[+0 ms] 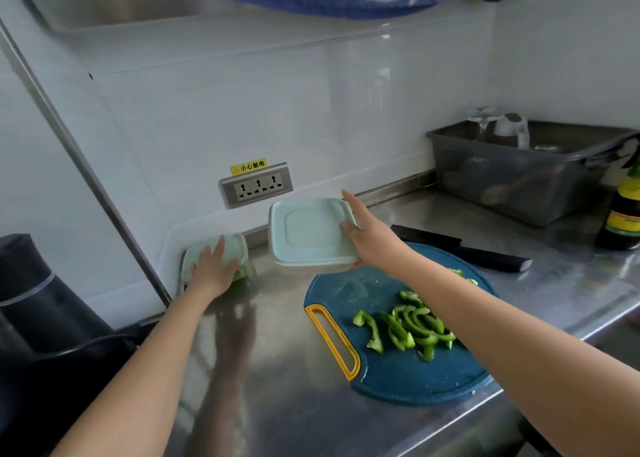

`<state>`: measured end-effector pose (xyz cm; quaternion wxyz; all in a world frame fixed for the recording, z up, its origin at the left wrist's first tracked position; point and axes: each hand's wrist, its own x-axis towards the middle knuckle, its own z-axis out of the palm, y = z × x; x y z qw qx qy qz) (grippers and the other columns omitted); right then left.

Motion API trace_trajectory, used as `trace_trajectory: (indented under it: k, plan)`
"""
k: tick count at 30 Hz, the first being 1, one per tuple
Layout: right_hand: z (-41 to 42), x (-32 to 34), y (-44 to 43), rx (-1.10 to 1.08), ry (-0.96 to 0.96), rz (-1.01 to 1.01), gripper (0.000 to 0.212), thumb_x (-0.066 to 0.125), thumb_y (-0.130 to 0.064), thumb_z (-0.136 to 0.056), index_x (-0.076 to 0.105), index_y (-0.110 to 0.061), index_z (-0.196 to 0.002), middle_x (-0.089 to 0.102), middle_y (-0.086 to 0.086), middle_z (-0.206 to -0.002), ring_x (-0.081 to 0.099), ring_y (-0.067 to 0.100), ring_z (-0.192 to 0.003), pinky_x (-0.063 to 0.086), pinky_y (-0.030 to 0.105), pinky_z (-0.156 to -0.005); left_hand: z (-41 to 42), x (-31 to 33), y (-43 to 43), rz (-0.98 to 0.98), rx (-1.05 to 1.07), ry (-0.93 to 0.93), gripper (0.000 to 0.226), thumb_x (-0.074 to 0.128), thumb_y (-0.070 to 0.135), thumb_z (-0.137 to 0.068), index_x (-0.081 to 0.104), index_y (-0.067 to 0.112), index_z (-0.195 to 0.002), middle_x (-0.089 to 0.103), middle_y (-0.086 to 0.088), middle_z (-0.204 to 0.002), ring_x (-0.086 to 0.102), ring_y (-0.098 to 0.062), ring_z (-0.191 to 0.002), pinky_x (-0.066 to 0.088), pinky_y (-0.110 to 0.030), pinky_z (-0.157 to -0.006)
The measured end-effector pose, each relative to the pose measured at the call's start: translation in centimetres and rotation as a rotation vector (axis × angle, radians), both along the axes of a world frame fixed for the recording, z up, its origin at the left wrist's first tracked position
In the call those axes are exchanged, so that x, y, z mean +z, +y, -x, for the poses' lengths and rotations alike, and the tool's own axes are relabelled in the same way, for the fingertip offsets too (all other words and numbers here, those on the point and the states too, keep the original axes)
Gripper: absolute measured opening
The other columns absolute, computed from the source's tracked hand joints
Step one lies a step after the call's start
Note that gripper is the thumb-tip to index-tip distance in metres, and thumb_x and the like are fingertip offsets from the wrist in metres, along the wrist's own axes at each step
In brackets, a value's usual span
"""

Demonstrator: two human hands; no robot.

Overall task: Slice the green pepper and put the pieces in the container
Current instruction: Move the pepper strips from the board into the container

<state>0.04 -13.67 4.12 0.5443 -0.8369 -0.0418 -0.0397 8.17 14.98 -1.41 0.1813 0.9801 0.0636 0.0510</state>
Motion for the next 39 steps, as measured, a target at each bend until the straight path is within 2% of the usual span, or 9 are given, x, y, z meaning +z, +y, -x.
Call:
trace_trajectory:
  k: [4,7,9,12,18,27,31,34,39]
  plan:
    - [1.3,-0.3,-0.8,0.054,0.015,-0.082,0.038,0.034,-0.023,-0.102,0.043,-0.04,-0.134,0.049,0.004,-0.13,0.058,0.026,-0.101,0.059,0.039,-0.072,5.8,4.0,-6.8,0.827,-0.089,0.002,0.047,0.032,0.044,-0.099,0.038,0.022,-0.139,0.036,-0.009,-0.15,0.035,-0.025,-0.135,0.034,-0.031,-0.102]
    - [2.9,-0.1,-0.6,0.149,0.095,-0.167,0.04,0.042,-0.032,-0.099,0.039,-0.032,-0.139,0.046,0.005,-0.133,0.057,0.024,-0.108,0.056,0.04,-0.084,10.1,4.6,-11.3,1.632,-0.366,0.449,0.075,0.022,0.073,-0.085,0.056,0.019,-0.124,0.062,-0.018,-0.123,0.055,-0.038,-0.115,0.042,-0.057,-0.091]
    - [3.9,-0.1,-1.0,0.214,0.06,0.151,0.064,0.049,-0.051,-0.091,0.026,-0.029,-0.147,0.03,0.006,-0.149,0.039,0.026,-0.131,0.038,0.039,-0.106,10.9,3.8,-12.3,1.811,-0.477,0.514,0.089,0.026,0.08,-0.075,0.057,0.018,-0.129,0.057,-0.021,-0.128,0.052,-0.046,-0.117,0.035,-0.071,-0.094]
    - [5.2,0.7,-2.1,0.228,-0.07,0.471,0.087,0.057,-0.063,-0.078,0.023,-0.026,-0.149,-0.008,0.005,-0.158,0.002,0.027,-0.145,0.013,0.042,-0.116,11.9,3.1,-13.1,1.915,-0.547,0.527,0.078,0.033,0.074,-0.078,0.066,0.015,-0.118,0.057,-0.024,-0.127,0.053,-0.048,-0.115,0.031,-0.07,-0.098]
    - [7.9,1.5,-2.5,0.29,-0.23,0.284,0.09,0.073,-0.056,-0.069,0.029,-0.035,-0.144,0.045,-0.006,-0.144,0.051,0.01,-0.123,0.046,0.034,-0.1,12.6,3.6,-15.0,1.731,-0.588,0.272,0.066,0.083,0.049,-0.054,0.067,0.017,-0.109,0.066,-0.011,-0.105,0.063,-0.029,-0.099,0.049,-0.048,-0.084]
    - [10.6,4.8,-5.4,0.36,-0.296,0.285,0.056,0.062,-0.019,-0.08,0.051,-0.022,-0.134,0.067,-0.01,-0.114,0.065,0.0,-0.095,0.054,0.019,-0.082,13.6,4.4,-14.5,1.748,-0.709,0.261,0.053,0.084,0.044,-0.053,0.071,0.023,-0.099,0.065,-0.006,-0.103,0.057,-0.025,-0.098,0.044,-0.044,-0.089]
    - [8.8,4.6,-10.0,-0.055,-0.246,-0.01,0.026,0.046,-0.004,-0.09,0.065,-0.004,-0.108,0.068,0.013,-0.09,0.066,0.02,-0.08,0.059,0.036,-0.074,13.9,3.0,-12.2,1.93,-0.545,0.376,0.06,0.056,0.058,-0.075,0.06,0.016,-0.119,0.058,-0.019,-0.123,0.051,-0.045,-0.11,0.035,-0.068,-0.091]
    - [6.8,1.5,-14.0,-0.411,-0.074,-0.39,0.021,0.044,-0.002,-0.09,0.063,-0.006,-0.098,0.064,0.016,-0.096,0.064,0.026,-0.086,0.056,0.045,-0.081,14.6,1.1,-10.4,1.964,-0.48,0.412,0.076,0.051,0.061,-0.079,0.049,0.01,-0.135,0.049,-0.023,-0.136,0.052,-0.044,-0.115,0.043,-0.061,-0.09]
    - [6.9,-3.3,-18.6,-0.749,0.061,-0.685,0.033,0.041,0.004,-0.089,0.055,0.006,-0.119,0.058,0.017,-0.107,0.06,0.032,-0.095,0.055,0.021,-0.047,15.9,-0.8,-7.5,2.002,-0.513,0.4,0.085,0.048,0.075,-0.072,0.055,0.013,-0.129,0.051,-0.024,-0.134,0.051,-0.044,-0.119,0.042,-0.061,-0.091]
